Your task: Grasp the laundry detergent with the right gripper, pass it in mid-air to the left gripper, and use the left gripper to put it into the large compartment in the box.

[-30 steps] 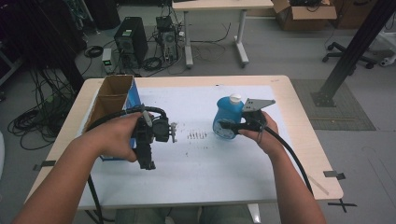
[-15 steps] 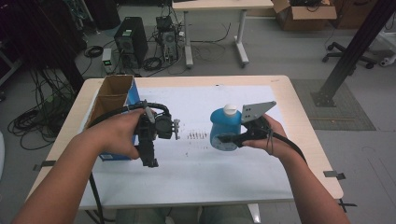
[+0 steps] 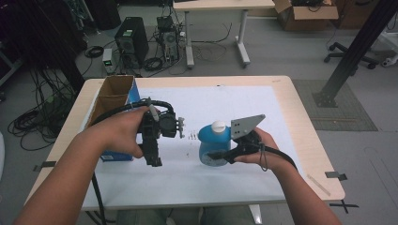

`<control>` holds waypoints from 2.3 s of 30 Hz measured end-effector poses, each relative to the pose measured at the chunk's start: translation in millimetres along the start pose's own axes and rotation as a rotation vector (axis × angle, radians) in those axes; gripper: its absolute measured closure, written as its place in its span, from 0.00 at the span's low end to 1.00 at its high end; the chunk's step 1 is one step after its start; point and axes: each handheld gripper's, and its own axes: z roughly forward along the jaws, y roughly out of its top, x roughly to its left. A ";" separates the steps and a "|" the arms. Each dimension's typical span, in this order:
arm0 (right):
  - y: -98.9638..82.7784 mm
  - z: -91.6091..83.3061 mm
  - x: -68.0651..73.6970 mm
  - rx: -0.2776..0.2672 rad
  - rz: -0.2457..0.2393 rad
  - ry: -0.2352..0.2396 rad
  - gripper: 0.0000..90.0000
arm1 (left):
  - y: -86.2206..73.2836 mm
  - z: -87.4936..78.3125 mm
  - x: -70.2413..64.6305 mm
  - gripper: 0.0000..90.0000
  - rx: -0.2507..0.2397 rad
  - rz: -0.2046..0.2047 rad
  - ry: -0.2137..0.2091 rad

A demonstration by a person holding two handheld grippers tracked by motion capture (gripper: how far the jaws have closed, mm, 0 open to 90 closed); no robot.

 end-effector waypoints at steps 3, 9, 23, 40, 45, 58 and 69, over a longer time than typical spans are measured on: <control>1.7 14.1 5.1 0.005 0.004 0.032 0.51 | 3.6 -1.5 -1.1 0.00 0.000 0.010 -0.002; 1.2 30.8 8.9 0.018 0.006 0.061 0.51 | 8.9 -3.6 -4.0 0.00 0.002 0.022 -0.005; 9.2 60.9 15.9 0.021 0.001 0.098 0.51 | 21.4 -2.2 -7.5 0.00 0.008 0.040 -0.013; 19.8 83.4 20.0 0.011 -0.002 0.105 0.51 | 31.4 0.4 -10.6 0.00 0.001 0.054 -0.023; 23.1 88.1 20.8 0.006 -0.009 0.105 0.51 | 33.1 0.3 -10.8 0.00 -0.003 0.054 -0.021; 26.5 93.7 23.8 0.011 -0.022 0.102 0.50 | 35.6 4.8 -11.3 0.00 -0.020 0.039 -0.033; 26.2 93.2 24.2 0.004 -0.018 0.098 0.50 | 40.6 7.7 -12.2 0.01 -0.014 0.022 -0.018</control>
